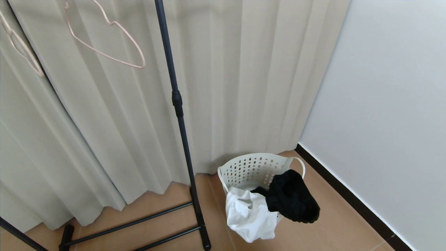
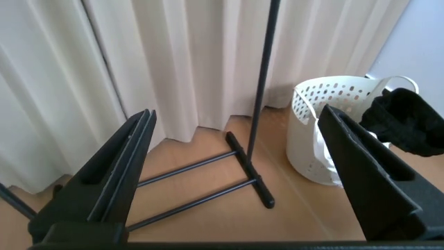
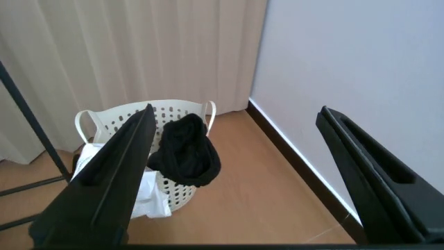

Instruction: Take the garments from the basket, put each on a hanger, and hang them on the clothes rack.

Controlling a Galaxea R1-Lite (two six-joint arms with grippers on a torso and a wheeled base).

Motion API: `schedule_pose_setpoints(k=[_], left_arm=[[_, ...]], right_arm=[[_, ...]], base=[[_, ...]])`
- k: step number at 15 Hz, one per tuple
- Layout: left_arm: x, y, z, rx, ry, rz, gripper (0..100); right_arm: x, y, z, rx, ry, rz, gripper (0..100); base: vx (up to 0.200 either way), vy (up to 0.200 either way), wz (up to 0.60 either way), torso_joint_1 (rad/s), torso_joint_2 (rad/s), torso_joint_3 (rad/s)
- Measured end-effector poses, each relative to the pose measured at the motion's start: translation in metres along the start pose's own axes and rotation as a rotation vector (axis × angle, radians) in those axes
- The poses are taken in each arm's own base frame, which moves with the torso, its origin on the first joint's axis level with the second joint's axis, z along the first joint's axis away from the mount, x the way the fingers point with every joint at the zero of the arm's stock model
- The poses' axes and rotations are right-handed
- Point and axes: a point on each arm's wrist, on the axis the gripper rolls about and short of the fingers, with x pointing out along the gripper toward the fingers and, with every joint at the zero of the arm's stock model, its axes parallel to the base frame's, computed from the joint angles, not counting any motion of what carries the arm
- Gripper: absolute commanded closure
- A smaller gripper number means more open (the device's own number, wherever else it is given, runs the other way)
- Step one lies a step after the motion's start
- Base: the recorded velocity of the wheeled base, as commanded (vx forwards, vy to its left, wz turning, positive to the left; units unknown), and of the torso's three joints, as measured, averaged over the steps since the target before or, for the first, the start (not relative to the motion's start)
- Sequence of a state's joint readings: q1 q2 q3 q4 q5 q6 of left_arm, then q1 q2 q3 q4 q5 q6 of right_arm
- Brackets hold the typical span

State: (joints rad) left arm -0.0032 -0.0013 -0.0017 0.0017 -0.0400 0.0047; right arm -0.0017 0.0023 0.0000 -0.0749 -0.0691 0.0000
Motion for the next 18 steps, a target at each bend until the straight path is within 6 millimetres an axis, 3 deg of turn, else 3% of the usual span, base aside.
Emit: schedule_pose_setpoints(k=[5,13,18], left_arm=[[0.0000,0.0000,0.0002,-0.004,-0.002,0.001,0],[0.0001,0.0000,-0.0002,0.001,0.000,0.001,0],[0.0001,0.0000,-0.0005,0.003,0.002,-0.001,0]], right_arm=[[0.0000,0.0000,0.0000,0.000,0.000,0.000,0],[0.0000,0.0000,0.0000,0.001,0.000,0.000,0],[0.0000,0.0000,0.0000,0.002,0.000,0.000,0]], base=[[0.200,0.000,0.00,0.001,0.00,0.005],[0.000,0.000,0.00,0.000,0.00,0.000],[0.000,0.000,0.00,0.000,0.00,-0.151]])
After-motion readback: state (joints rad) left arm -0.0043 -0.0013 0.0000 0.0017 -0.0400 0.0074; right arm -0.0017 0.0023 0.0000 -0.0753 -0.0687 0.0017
